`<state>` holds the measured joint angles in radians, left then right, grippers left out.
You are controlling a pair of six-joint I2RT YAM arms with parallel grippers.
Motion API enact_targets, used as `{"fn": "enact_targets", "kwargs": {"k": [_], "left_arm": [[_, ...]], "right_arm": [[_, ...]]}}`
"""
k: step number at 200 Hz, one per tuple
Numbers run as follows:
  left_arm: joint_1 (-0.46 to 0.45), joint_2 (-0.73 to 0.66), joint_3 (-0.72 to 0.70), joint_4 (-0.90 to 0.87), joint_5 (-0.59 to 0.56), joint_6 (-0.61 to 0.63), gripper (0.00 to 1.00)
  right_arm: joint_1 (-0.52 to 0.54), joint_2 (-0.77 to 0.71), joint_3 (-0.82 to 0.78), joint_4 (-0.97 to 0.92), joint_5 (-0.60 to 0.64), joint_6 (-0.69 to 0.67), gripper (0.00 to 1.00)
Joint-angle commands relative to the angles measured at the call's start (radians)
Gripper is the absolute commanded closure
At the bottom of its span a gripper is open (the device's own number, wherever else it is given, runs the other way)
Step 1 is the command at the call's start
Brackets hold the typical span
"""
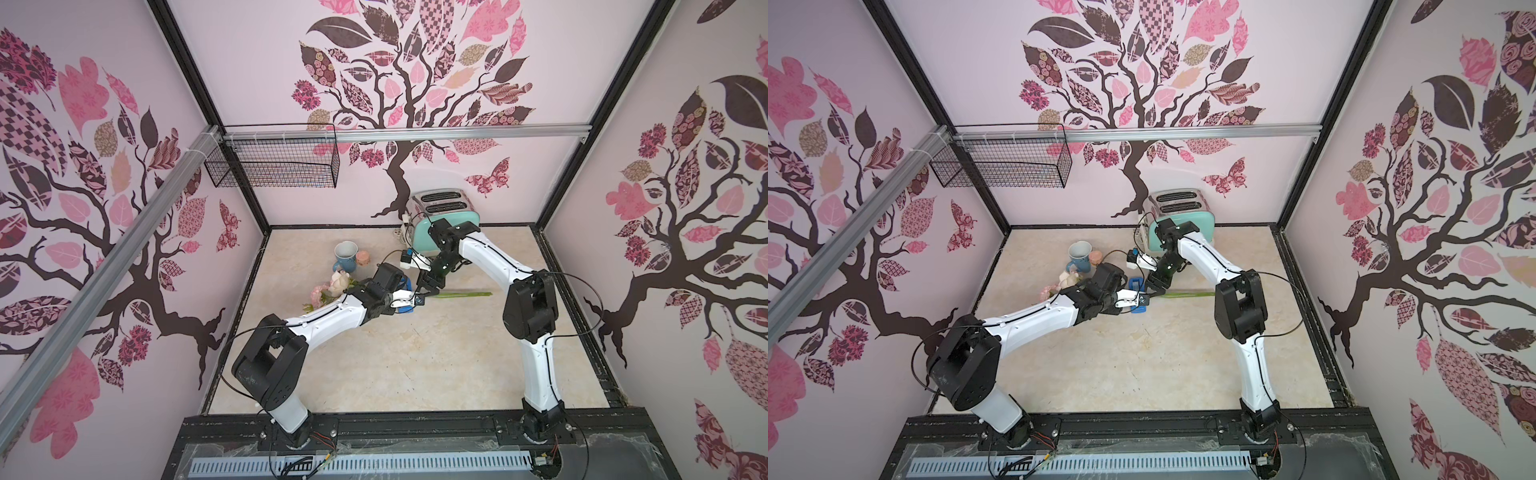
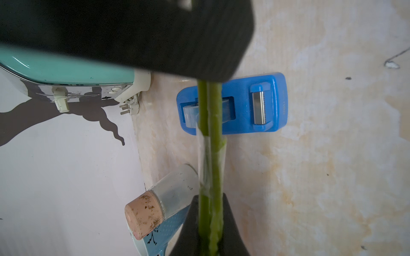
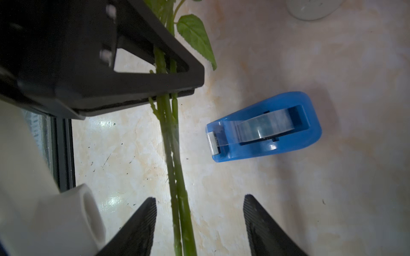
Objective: Wrap bouquets with tape
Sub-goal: Wrap the tape around the bouquet.
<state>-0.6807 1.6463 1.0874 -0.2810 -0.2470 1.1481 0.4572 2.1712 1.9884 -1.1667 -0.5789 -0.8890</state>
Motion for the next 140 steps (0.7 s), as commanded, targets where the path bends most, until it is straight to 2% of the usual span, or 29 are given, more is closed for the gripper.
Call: {"fn": "enact_targets", "kwargs": {"k": [1, 38, 90, 140], "left_arm": [[-0.009, -0.034, -0.023, 0.035, -0.007, 0.001, 1.00], [-0.009, -0.039, -0.022, 0.042, -0.012, -0.002, 1.00], [-0.016, -0.039, -0.022, 0.054, -0.031, -0.007, 1.00], [-0.018, -0.046, -0.026, 0.054, -0.028, -0.017, 1.00]], "right_arm": [[0.012, 0.029, -0.005, -0.031, -0.014, -0.020, 0.35], [0.017, 0.049, -0.019, -0.026, -0.012, -0.024, 0.42], [0.021, 0.053, -0.029, -0.020, -0.029, -0.038, 0.63], [0.025, 0.041, -0.050, -0.005, -0.018, -0.065, 1.00]]}}
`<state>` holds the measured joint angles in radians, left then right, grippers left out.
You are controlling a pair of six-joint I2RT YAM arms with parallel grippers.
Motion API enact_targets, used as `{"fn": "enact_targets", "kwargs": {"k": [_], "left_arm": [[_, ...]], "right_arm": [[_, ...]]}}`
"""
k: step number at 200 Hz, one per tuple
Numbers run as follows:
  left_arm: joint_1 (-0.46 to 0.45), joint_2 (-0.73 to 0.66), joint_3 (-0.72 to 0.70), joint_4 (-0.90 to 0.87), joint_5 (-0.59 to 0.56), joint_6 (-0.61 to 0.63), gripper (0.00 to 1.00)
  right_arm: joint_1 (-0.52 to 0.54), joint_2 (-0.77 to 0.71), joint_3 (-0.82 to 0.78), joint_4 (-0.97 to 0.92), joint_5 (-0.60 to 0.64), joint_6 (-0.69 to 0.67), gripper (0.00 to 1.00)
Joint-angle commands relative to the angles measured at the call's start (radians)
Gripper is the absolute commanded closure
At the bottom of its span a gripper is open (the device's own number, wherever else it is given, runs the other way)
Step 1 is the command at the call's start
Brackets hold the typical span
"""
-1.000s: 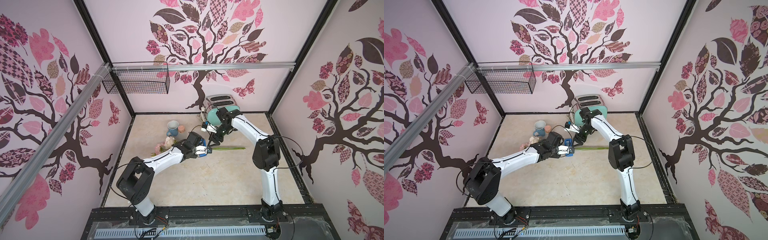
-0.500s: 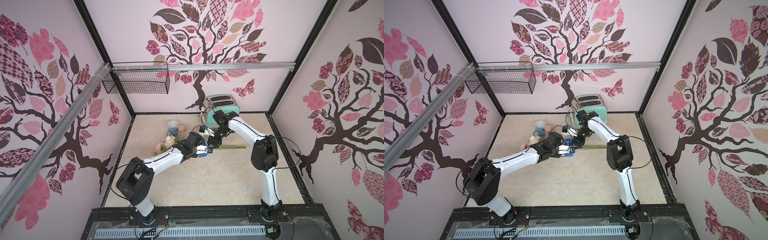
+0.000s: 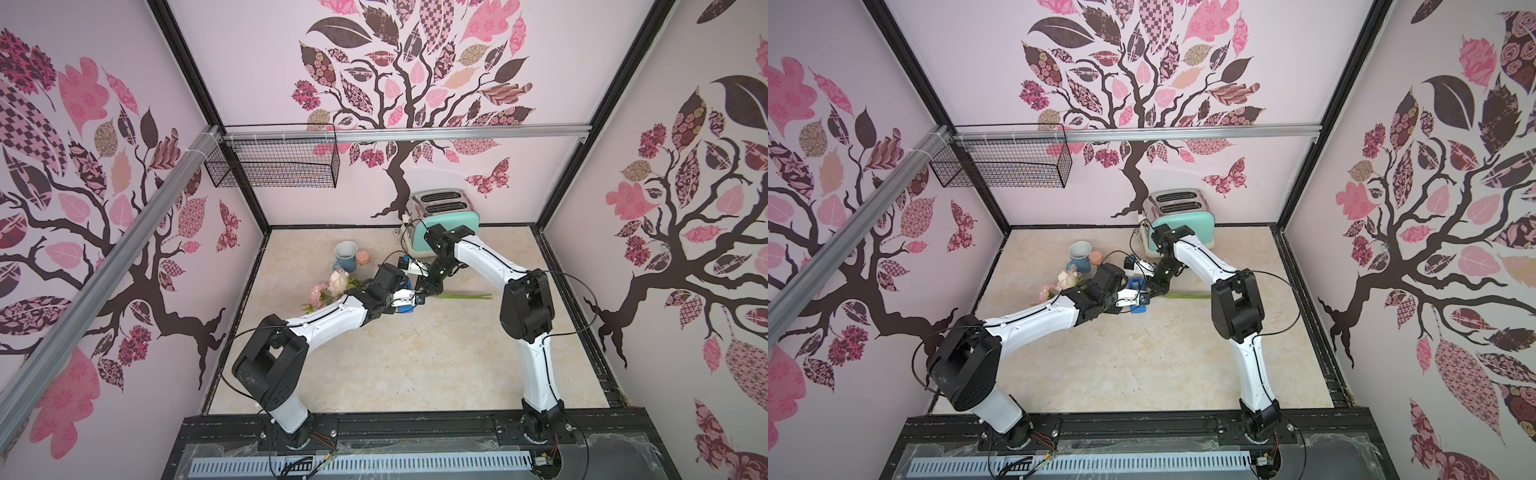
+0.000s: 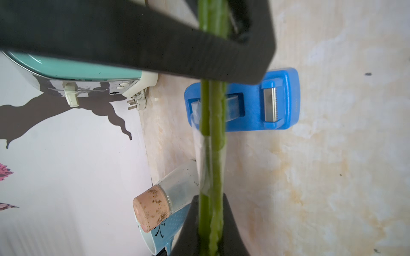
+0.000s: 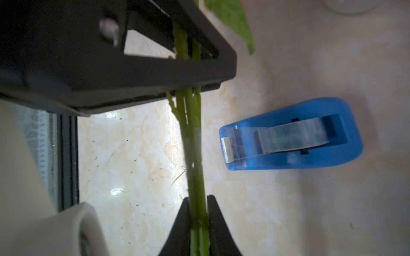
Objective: Wrap bouquets with tape
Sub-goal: Wrap the tape around the bouquet.
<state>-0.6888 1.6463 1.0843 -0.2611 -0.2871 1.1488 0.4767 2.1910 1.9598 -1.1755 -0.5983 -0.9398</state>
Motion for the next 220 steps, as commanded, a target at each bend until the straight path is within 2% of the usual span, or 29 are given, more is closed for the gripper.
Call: {"fn": "enact_targets", "kwargs": {"k": [1, 10, 21, 44, 53, 67, 99, 119, 130, 142, 153, 177, 187, 220], "left_arm": [[-0.009, -0.047, -0.023, 0.033, 0.012, -0.019, 1.00], [-0.011, -0.050, -0.024, 0.031, 0.018, -0.024, 0.99], [-0.010, -0.055, -0.029, 0.031, 0.024, -0.034, 0.82], [-0.011, -0.077, -0.040, 0.022, 0.055, -0.053, 0.55], [-0.009, -0.093, -0.043, 0.019, 0.063, -0.066, 0.47], [-0.010, -0.123, -0.046, -0.007, 0.086, -0.087, 0.39], [-0.009, -0.226, -0.062, -0.098, 0.177, -0.130, 0.36], [0.001, -0.303, -0.081, -0.166, 0.272, -0.155, 0.37], [0.030, -0.337, -0.075, -0.218, 0.372, -0.180, 0.36], [0.089, -0.350, -0.039, -0.308, 0.544, -0.212, 0.37], [0.136, -0.343, -0.006, -0.369, 0.639, -0.231, 0.37], [0.204, -0.334, 0.017, -0.334, 0.695, -0.264, 0.39], [0.229, -0.310, 0.059, -0.377, 0.728, -0.252, 0.38], [0.236, -0.098, 0.304, -0.639, 0.767, -0.236, 0.40]], "right_arm": [[0.005, 0.021, -0.022, 0.003, 0.002, -0.014, 1.00], [0.005, 0.011, -0.033, 0.014, 0.005, -0.020, 1.00], [0.005, -0.001, -0.047, 0.025, 0.006, -0.033, 1.00], [0.005, -0.034, -0.085, 0.052, 0.016, -0.050, 1.00], [0.006, -0.050, -0.105, 0.068, 0.020, -0.057, 1.00], [0.005, -0.075, -0.138, 0.099, 0.028, -0.061, 1.00], [0.005, -0.110, -0.192, 0.148, 0.045, -0.073, 1.00], [0.005, -0.125, -0.222, 0.181, 0.059, -0.085, 1.00], [0.005, -0.134, -0.238, 0.200, 0.061, -0.089, 1.00], [0.005, -0.145, -0.259, 0.229, 0.063, -0.090, 1.00], [0.005, -0.161, -0.281, 0.249, 0.057, -0.102, 1.00], [0.005, -0.201, -0.353, 0.319, 0.083, -0.118, 1.00], [0.005, -0.220, -0.387, 0.349, 0.100, -0.127, 1.00], [0.005, -0.275, -0.472, 0.452, 0.125, -0.146, 1.00]]}}
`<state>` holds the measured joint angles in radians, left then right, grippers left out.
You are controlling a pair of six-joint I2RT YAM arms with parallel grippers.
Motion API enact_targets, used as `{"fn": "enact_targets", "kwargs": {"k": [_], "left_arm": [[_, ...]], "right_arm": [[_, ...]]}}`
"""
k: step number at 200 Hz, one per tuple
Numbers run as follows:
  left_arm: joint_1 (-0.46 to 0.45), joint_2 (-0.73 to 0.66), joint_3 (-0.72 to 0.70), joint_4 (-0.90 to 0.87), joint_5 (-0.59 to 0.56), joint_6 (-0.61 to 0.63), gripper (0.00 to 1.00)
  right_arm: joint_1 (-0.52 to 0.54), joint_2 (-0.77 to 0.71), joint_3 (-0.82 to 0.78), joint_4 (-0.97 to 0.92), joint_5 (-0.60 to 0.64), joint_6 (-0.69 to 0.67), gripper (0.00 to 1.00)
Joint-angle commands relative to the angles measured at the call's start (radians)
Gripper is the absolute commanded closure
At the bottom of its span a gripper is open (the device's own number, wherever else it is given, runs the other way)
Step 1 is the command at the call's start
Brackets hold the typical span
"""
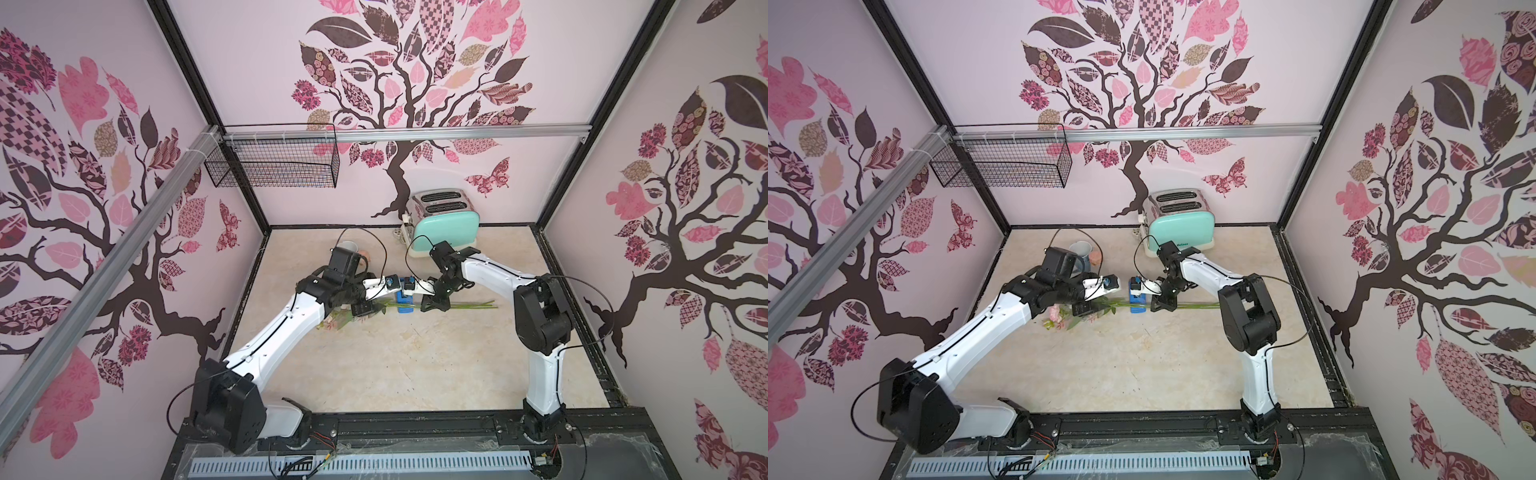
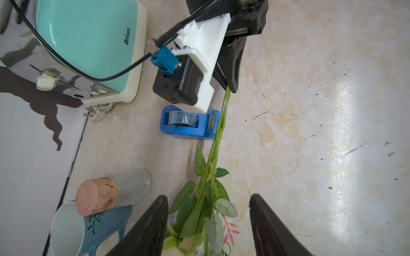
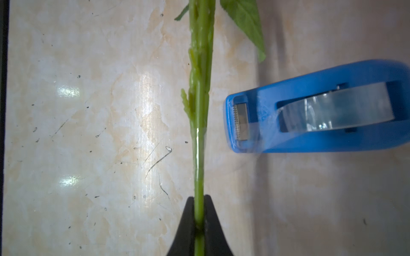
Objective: Wrap bouquets with tape
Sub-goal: Wrap the tape around the bouquet.
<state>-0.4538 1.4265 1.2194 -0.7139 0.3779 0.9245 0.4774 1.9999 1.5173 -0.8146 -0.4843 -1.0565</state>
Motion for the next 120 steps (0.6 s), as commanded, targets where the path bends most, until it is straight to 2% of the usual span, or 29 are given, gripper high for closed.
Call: {"fn": "enact_targets", "kwargs": {"k": [1, 21, 37, 80, 120], "left_arm": [[0.001, 0.130, 0.176, -0.191, 0.103, -0.015, 0.40], [-0.010, 0.268, 0.308, -0.286, 0.067, -0.036, 0.41], [-0.020, 0.352, 0.394, -0.345, -0.009, -0.063, 0.42], [-0.029, 0.447, 0.465, -0.366, -0.100, -0.073, 0.42], [-0.029, 0.565, 0.565, -0.428, -0.116, -0.095, 0.41]], "right_arm": [[0.004, -0.085, -0.031, 0.092, 0.011, -0.030, 1.00], [0.006, -0.097, -0.053, 0.130, 0.024, -0.027, 1.00], [0.014, -0.107, -0.077, 0.159, 0.042, -0.042, 1.00], [0.030, -0.112, -0.120, 0.232, 0.090, -0.073, 1.00], [0.064, -0.121, -0.165, 0.309, 0.133, -0.093, 1.00]]}}
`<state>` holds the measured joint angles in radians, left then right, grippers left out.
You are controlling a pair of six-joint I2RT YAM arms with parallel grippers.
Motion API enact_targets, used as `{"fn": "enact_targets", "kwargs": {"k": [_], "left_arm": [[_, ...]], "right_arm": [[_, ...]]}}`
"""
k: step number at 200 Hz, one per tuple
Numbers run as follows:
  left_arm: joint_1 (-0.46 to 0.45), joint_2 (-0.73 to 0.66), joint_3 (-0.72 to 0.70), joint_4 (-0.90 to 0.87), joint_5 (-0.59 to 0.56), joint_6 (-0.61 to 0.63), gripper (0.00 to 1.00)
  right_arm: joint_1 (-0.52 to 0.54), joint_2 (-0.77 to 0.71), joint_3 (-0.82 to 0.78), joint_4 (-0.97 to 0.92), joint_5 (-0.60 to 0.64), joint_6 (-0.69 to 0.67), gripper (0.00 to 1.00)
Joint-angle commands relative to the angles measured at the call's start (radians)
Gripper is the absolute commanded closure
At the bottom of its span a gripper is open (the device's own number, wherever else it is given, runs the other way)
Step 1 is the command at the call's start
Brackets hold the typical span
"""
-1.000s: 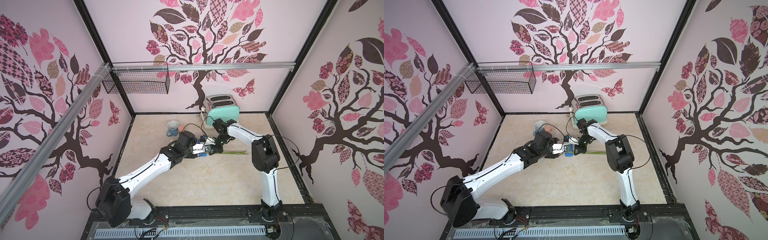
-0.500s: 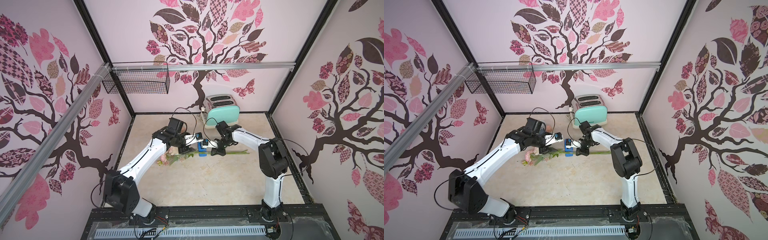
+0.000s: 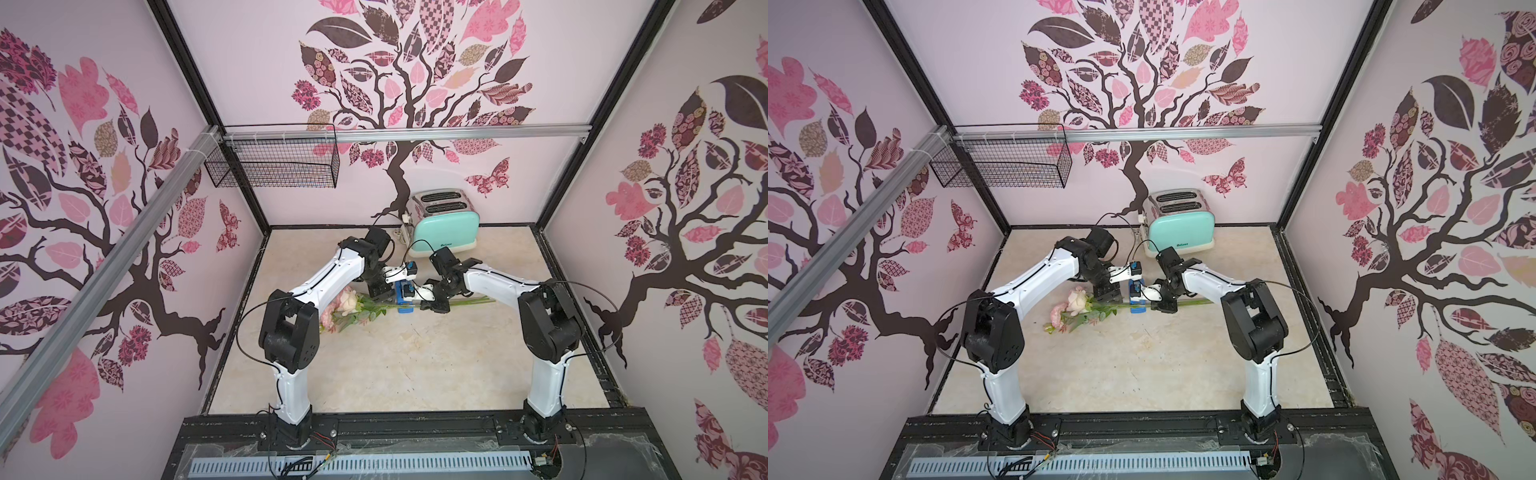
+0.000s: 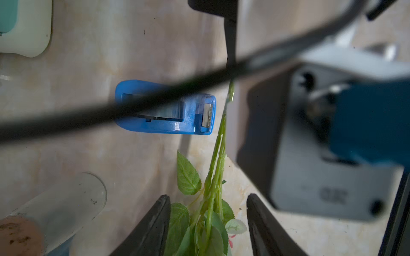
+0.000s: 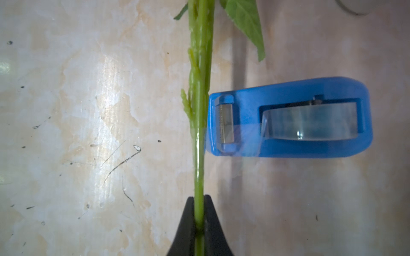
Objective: Wrap bouquets with tape
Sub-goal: Wrap the tape around the bouquet.
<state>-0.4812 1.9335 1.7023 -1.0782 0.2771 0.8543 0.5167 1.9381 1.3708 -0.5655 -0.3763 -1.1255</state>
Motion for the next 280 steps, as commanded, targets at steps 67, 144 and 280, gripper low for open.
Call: {"fn": "enact_targets", "kwargs": {"k": [67, 144, 280], "left_arm": [[-0.001, 0.111, 0.092, -0.120, 0.054, 0.007, 0.42], [-0.028, 0.133, 0.080, -0.126, 0.070, 0.018, 0.43], [-0.045, 0.165, 0.027, -0.054, 0.008, 0.013, 0.46]], "right_arm": [[0.046, -0.150, -0.200, 0.302, 0.064, -0.025, 1.00], [0.057, -0.209, -0.308, 0.478, 0.103, -0.046, 1.00], [0.077, -0.260, -0.384, 0.587, 0.118, -0.073, 1.00]]}}
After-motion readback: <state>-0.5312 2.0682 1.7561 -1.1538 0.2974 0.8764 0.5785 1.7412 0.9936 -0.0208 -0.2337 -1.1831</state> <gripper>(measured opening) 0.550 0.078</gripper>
